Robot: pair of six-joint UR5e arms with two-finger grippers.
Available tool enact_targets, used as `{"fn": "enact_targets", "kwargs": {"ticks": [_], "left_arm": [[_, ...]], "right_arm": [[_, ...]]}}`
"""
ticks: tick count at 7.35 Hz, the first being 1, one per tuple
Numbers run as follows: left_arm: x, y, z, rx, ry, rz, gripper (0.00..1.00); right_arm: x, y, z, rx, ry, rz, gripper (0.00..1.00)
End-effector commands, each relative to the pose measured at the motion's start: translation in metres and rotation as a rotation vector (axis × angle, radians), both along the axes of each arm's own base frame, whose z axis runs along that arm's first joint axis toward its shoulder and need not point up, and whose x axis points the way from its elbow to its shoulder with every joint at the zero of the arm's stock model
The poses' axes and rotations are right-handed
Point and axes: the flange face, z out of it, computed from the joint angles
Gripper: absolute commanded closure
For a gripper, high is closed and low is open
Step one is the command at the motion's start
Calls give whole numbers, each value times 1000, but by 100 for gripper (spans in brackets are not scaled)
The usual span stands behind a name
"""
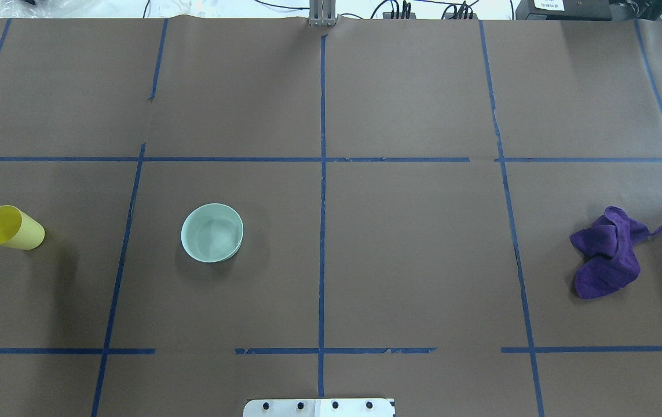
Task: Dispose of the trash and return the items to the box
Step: 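Grasp the yellow cup with the left gripper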
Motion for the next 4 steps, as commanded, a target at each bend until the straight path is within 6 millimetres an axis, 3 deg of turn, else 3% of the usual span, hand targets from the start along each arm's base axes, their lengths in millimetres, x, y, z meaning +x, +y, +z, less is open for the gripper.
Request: {"fn": "enact_targets", "kwargs": {"ticks": [1, 4], "left_arm": [[20, 6, 5, -38, -3, 3, 30], [46, 3, 8, -68, 10, 27, 32]], "right_arm": [[0, 5, 3, -7, -1, -1, 0], [0, 6, 6, -10, 0, -1, 0]]}}
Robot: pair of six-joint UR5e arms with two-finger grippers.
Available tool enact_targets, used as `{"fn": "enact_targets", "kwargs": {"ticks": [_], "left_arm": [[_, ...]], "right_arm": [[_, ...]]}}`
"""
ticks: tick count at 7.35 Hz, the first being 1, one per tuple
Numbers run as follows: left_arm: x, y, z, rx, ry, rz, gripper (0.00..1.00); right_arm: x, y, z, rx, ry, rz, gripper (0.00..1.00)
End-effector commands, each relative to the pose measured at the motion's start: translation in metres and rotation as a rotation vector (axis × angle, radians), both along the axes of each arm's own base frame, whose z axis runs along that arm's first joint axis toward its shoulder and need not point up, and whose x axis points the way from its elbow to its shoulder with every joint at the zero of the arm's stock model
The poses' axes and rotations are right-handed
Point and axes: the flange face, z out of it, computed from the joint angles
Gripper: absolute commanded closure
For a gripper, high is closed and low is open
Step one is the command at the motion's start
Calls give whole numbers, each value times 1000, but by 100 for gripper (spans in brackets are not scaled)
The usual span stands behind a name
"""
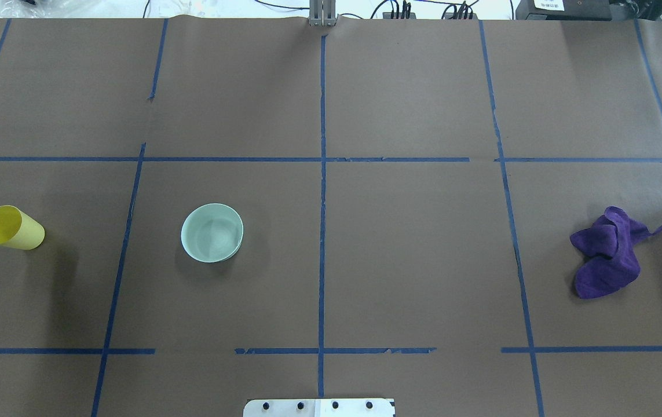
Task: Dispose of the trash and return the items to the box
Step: 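Grasp the yellow cup with the left gripper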
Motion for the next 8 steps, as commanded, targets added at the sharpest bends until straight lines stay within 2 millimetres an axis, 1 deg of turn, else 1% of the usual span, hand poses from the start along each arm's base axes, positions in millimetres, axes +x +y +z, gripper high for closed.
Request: {"fn": "enact_targets", "kwargs": {"ticks": [1, 2, 3, 4, 5, 6, 7, 8], "left_arm": [[16, 0, 7, -15, -4, 28, 41], [20, 1, 11, -23, -9, 36, 84], [23, 2, 12, -22, -11, 43, 100], [23, 0, 11, -6, -22, 38, 100], [25, -15, 3, 47, -56, -33, 100], [25, -17, -5, 64, -48, -35, 100], [25, -9, -19, 100, -10, 70, 100], [-5, -10, -26, 168, 16, 151, 100]], "right_arm": [[0, 4, 3, -6, 0, -1, 0], [0, 4, 3, -6, 0, -1, 0], [0, 4, 4, -7, 0, -1, 0], [0, 4, 3, -6, 0, -1, 0], [0, 5, 4, -7, 0, -1, 0], [0, 5, 4, -7, 0, -1, 0], [0, 6, 4, -9, 0, -1, 0], [0, 6, 4, -10, 0, 0, 0]]}}
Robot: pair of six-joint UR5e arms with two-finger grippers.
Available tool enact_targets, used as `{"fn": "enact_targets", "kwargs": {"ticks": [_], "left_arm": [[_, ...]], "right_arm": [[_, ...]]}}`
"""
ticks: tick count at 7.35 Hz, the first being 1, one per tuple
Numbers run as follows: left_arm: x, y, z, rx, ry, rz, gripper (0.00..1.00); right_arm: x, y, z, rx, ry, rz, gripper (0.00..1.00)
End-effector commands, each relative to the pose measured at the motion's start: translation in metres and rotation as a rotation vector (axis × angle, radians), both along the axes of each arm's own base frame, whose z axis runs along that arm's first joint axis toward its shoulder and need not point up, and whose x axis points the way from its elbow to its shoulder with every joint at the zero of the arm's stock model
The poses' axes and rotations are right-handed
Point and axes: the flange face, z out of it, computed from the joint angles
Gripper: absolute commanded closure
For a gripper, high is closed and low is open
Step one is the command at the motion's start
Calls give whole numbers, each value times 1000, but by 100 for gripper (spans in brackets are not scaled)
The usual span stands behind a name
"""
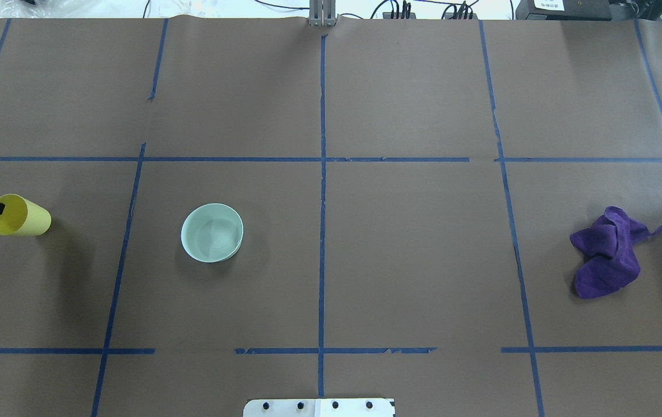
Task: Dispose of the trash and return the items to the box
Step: 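Carry the yellow cup into the clear plastic box and release it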
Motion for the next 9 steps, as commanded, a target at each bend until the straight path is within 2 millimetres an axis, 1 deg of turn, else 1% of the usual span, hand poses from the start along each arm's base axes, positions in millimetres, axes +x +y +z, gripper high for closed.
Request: {"fn": "enact_targets", "kwargs": {"ticks": [1, 2, 3, 4, 5, 6, 7, 8, 9], "left_arm": [[-70, -8, -8, 105, 12, 91, 100], [-104, -14, 1, 149, -42, 147, 100], [-141, -21, 3, 188, -124, 170, 100], [-182, -24, 11, 206, -205, 194, 100], [-229, -20, 32, 227, -288, 239, 100], [-249, -21, 38, 253, -330, 284, 100], [-266, -16, 53, 265, -348, 288, 100], [-266, -7, 76, 253, -345, 311, 100], [-266, -6, 100, 222, -333, 298, 100]], "right_arm": [[0, 0, 0, -2, 0, 1, 0], [0, 0, 0, -2, 1, 1, 0], [0, 0, 0, -2, 1, 1, 0], [0, 0, 0, -2, 1, 1, 0], [0, 0, 1, -3, 1, 1, 0], [0, 0, 1, -3, 1, 1, 0], [0, 0, 1, -3, 1, 1, 0], [0, 0, 1, -3, 1, 1, 0], [0, 0, 1, -3, 0, 1, 0]]}}
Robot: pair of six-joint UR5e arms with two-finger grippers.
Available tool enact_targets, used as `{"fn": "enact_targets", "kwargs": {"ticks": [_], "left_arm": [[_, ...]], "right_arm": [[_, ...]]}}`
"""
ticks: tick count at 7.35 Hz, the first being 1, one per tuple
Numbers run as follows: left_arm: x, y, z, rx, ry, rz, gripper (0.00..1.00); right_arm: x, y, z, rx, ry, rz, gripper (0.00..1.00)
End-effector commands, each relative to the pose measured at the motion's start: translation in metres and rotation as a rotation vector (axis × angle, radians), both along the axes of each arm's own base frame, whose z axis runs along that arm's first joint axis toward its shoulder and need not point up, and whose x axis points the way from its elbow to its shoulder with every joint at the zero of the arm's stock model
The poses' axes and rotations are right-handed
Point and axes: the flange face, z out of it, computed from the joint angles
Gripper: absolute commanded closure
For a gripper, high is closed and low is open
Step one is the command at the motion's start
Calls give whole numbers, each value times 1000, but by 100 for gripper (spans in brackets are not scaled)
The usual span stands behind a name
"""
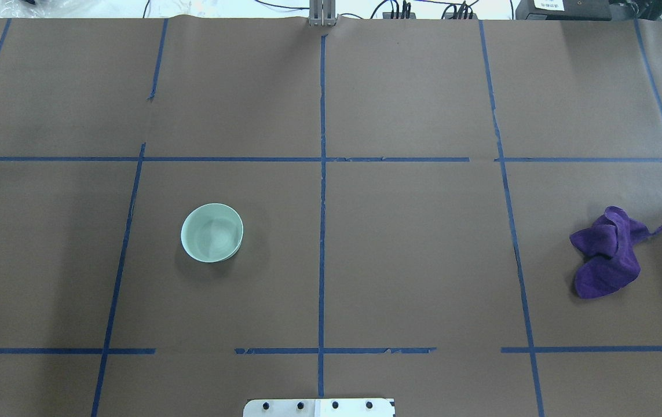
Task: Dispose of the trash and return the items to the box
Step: 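Carry the yellow cup into the clear plastic box and release it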
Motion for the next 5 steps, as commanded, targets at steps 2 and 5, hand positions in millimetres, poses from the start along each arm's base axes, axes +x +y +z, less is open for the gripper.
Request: {"fn": "enact_targets", "kwargs": {"ticks": [2, 5], "left_arm": [[2, 22, 82, 26, 32, -77, 100], [54, 22, 81, -31, 131, 12, 100]], "right_arm": [[0, 0, -1, 0, -3, 0, 0], [0, 0, -2, -1, -3, 1, 0]]}}
